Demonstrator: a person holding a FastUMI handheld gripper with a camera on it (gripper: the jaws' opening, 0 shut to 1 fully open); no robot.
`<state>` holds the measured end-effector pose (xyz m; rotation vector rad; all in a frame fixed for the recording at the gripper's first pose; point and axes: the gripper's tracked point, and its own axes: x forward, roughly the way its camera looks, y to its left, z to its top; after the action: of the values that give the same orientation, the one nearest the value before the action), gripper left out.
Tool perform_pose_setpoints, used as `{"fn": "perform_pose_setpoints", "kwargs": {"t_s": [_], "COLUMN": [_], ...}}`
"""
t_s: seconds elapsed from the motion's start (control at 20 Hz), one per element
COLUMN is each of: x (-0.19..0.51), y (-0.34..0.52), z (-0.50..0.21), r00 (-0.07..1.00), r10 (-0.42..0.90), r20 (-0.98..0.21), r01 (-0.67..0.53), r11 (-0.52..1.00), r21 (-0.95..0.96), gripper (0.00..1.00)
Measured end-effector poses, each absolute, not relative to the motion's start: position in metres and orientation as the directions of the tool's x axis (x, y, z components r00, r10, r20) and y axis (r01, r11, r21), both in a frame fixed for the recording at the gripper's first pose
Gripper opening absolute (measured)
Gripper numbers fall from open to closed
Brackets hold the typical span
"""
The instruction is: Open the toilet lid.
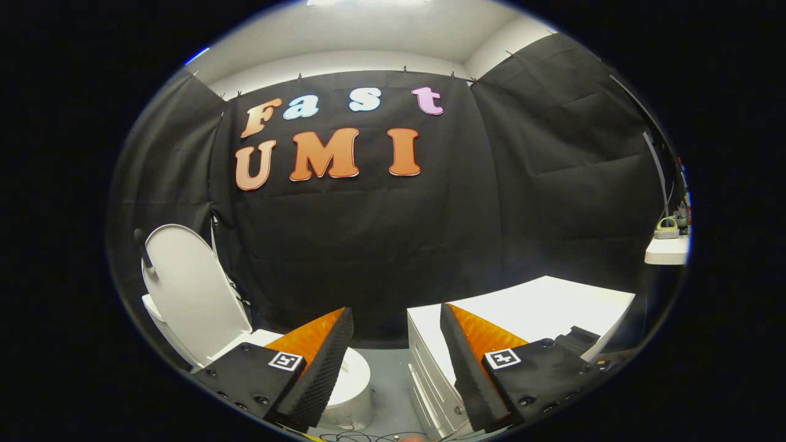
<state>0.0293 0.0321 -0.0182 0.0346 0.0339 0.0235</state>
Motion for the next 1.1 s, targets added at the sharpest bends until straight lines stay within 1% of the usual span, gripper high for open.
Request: {"fn": "perform_pose_setpoints", "kwargs": {"t_s": [1.1], "x": [0.0294], "y": [0.0276], "z": [-0.0225], "r00": [0.998], "r10": [0.006], "r20": [-0.057], "r01": [-0.004], "r11": [0.999], "r21": [0.039], "gripper": [0.92]}}
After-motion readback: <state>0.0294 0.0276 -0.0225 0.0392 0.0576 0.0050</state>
